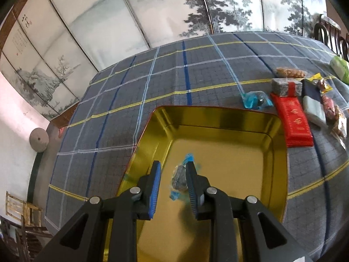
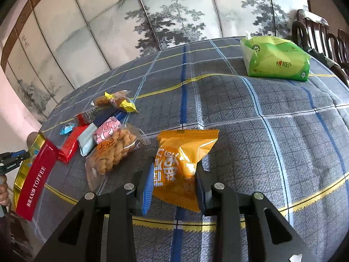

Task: Organize snacks
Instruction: 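Lower the blue candy into the gold tray and open the left tool, then carry the orange pouch over the gold tray and open the right tool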

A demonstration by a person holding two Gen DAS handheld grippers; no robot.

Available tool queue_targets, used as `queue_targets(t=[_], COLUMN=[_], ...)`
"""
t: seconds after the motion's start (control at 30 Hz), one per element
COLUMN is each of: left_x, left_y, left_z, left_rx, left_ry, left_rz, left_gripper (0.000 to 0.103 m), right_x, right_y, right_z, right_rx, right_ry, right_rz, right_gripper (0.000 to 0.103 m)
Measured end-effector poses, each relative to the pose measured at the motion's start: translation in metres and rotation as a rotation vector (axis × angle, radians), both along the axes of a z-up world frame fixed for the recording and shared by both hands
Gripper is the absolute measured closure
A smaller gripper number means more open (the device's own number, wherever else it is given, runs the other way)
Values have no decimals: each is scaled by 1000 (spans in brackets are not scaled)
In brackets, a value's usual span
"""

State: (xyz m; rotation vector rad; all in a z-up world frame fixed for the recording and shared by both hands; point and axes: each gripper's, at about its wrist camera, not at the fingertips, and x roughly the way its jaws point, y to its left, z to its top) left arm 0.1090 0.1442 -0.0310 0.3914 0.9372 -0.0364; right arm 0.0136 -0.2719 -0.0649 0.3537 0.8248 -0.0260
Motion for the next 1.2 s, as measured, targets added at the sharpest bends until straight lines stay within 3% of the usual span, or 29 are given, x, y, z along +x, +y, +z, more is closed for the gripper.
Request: queue_targets(t=[0.23, 0.4, 0.57, 0.87, 1.2], left_x=[10, -3, -25, -51, -64], left_y=[9, 10, 12, 20, 51], left_z=[-5, 6, 23, 42, 42], left_rx=[-3, -9, -27, -73, -132], left_ry=[12, -34, -72, -103, -99], left_rz=[40, 65, 87, 128, 202], left_gripper=[75, 60, 60, 56, 56], right_x=[0, -2, -3, 7, 38], right_y=[0, 0, 10, 90, 207], right_z=[-1, -1, 10, 72, 101], right_rx=[3, 5, 17, 27, 98], right_ry=[0, -7, -27, -133, -145], right_rz=[1, -18, -4, 213, 496], right_gripper=[73, 73, 73, 73, 73])
